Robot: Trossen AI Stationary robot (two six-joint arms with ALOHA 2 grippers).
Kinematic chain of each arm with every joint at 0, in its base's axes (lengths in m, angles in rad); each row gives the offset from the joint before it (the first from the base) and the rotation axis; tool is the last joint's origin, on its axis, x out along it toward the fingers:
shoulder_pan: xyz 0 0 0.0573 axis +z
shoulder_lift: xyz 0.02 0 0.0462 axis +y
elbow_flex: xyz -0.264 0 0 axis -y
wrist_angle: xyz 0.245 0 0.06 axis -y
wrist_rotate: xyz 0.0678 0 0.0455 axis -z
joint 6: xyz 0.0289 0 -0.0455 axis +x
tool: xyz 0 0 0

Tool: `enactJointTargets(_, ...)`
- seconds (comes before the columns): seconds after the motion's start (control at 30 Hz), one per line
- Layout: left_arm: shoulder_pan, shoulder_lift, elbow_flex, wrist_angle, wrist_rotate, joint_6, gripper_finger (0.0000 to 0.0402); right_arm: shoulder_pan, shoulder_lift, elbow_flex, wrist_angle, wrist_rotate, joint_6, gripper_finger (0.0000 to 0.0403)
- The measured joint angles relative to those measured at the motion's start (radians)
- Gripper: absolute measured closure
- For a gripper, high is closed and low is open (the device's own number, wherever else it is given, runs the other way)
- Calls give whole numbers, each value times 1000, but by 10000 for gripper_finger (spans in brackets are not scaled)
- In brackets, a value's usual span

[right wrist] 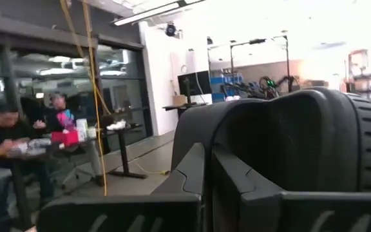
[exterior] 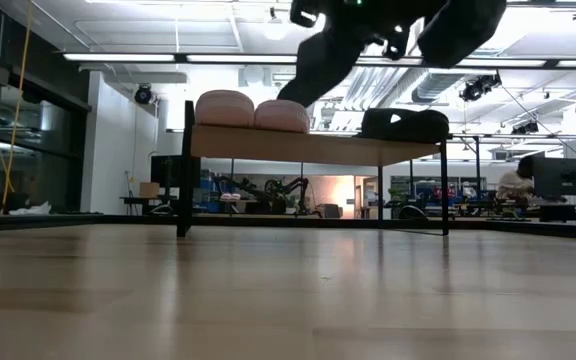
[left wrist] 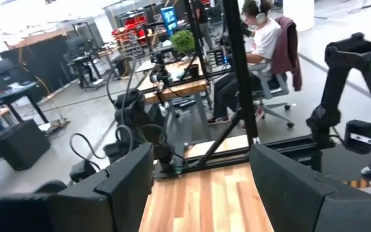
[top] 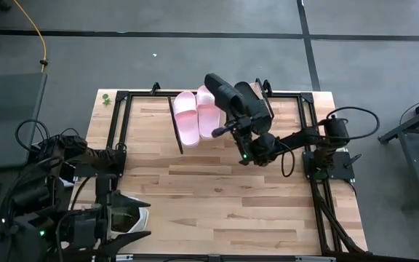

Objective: Pick and place slides into the shelf
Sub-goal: Put the black slipper on the shelf

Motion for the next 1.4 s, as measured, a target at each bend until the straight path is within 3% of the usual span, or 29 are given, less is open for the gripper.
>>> enactJointTargets(0.27,0,-3,0,-11,-13,21,156,-29,50,0,3,83,92,403)
enactJointTargets(0.8,0,-3,0,-11,-12,20,156,-36,78,51,-24,68,106,403)
enactJointTargets(1.0,0,-3,0,-6,-12,16,156,8,78,111,-140,156,54,403)
enactJointTargets(1.13,0,-3,0,-7,-12,9,156,-9,78,114,-143,127,56,403)
enactJointTargets(1.4,0,-3,0,-9,-8,6,156,-43,77,106,-147,236,104,403)
